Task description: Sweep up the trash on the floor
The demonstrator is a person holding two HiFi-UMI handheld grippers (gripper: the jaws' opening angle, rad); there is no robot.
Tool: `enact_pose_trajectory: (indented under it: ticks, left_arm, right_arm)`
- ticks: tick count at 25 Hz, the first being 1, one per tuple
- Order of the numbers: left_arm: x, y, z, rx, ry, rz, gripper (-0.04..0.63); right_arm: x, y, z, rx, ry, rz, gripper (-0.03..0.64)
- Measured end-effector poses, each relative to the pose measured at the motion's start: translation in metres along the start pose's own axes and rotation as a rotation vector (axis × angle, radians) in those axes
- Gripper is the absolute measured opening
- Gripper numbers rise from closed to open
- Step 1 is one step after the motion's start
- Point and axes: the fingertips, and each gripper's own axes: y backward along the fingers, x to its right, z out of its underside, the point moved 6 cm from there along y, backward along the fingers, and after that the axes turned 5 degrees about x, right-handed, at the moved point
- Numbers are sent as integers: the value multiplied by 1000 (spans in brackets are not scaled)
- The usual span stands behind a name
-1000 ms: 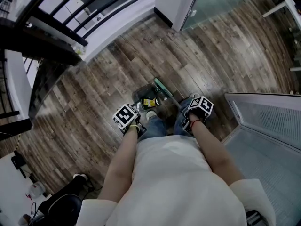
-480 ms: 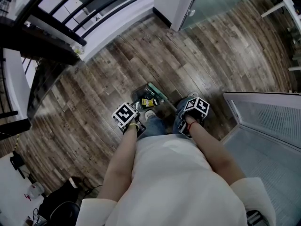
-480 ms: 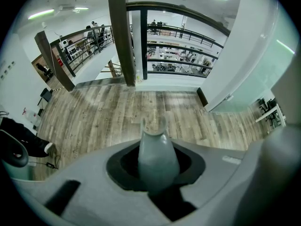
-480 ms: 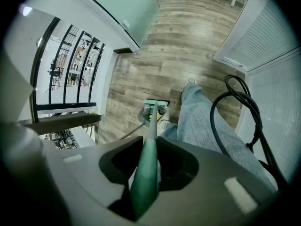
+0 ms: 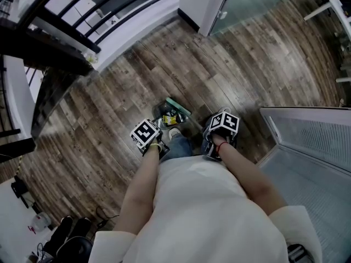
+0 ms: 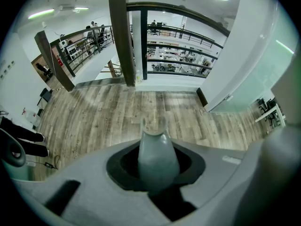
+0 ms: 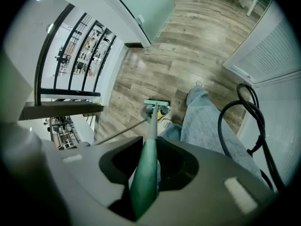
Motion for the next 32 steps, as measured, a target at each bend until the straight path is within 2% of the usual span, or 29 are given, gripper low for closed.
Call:
enact_pose_trajectory:
  ticks: [5,8,12,15,16,18,27,32]
  left_arm:
    - [-3,2,-6,30,-24,-22,87]
    - [0,-2,-2,9,-4,7,87]
    - [1,-2,-1,3,2,6,87]
    - [9,0,1,-17,32,54,87]
    - [7,0,1,-12,23,40,87]
    - [1,1,0,-2,2,6,87]
    - [-2,2,-4,2,-4,-2,87]
    - [-1,2,-5,-5,-6,-2,87]
  right_arm:
    - [-6,5,5,-16,61,-4,100]
    - [-10,9,8,-24,93,-14,100]
    - [-14,14,11,-37,118,-26,100]
    - [-18,18,13,-51,151,-38,100]
    - [-18,19,14,-53,154,-45,98]
    - [-16,23,15,-56,146,-64,98]
    - [-15,43,6,-44,12,-235,98]
    - [-13,45,-7,14,9,-242,98]
